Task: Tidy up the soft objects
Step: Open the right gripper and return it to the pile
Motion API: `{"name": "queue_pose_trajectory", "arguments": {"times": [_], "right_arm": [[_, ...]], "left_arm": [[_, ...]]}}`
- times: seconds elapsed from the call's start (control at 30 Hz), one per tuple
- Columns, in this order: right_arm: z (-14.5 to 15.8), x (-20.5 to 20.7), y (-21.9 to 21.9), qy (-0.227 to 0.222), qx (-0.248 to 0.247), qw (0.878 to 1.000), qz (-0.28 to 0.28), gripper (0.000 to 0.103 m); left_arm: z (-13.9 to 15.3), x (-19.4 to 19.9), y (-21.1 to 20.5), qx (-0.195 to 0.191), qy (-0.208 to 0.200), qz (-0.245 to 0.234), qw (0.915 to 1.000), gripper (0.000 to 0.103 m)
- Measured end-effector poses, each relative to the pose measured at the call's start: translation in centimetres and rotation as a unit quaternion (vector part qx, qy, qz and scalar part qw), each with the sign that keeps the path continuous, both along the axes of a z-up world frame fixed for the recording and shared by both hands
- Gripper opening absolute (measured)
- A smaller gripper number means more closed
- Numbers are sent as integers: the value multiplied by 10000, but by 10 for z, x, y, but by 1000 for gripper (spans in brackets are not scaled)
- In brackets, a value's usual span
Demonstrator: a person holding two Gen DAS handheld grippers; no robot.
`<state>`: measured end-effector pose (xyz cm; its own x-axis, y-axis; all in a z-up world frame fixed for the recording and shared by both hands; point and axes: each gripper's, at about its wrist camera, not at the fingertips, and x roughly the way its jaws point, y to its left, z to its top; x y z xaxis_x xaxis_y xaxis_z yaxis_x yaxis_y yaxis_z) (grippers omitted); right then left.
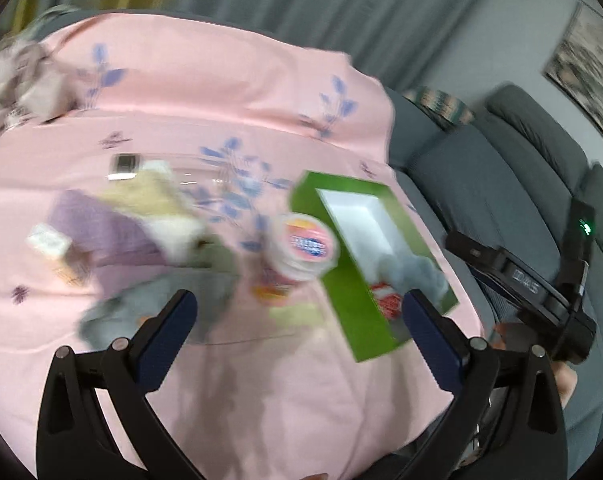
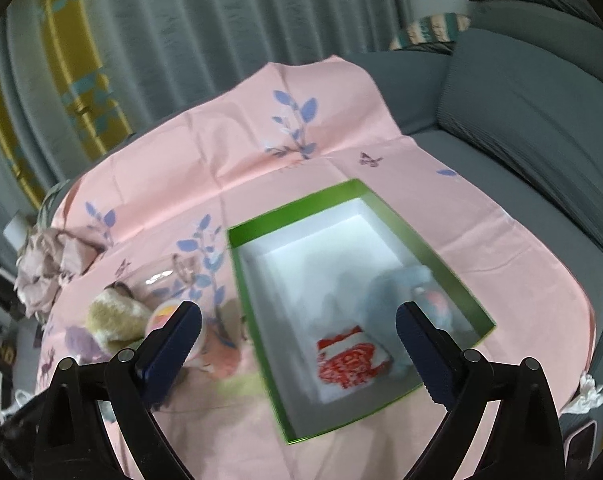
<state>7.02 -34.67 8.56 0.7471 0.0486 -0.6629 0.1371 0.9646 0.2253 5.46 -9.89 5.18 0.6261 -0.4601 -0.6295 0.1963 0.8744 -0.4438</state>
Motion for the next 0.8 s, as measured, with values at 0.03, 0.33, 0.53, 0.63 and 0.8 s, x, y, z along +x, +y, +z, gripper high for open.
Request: {"name": "queue_pose_trajectory", "arguments": {"times": [0.03, 0.33, 0.53, 0.63, 0.8], "right_arm": [[1, 0, 4, -33, 21, 10000, 82, 98], [1, 4, 63, -24, 549, 9900, 1298, 98], [-19, 16, 124, 285, 875, 9735, 2093, 98], [-35, 22, 159, 511, 803, 9674, 2349, 98], [-58, 35, 204, 694, 705, 9606, 2598, 98]], "left_arm": [[-1, -3, 12, -37, 21, 145, 9999, 102], [-11, -33, 92, 134, 55, 1052, 9943, 102], [-38, -45, 133, 204, 362, 1532, 9873, 101], [-53, -49, 149, 265, 526, 1752, 9828, 101], [-68, -56, 169, 110, 735, 1941, 9782, 100]]}}
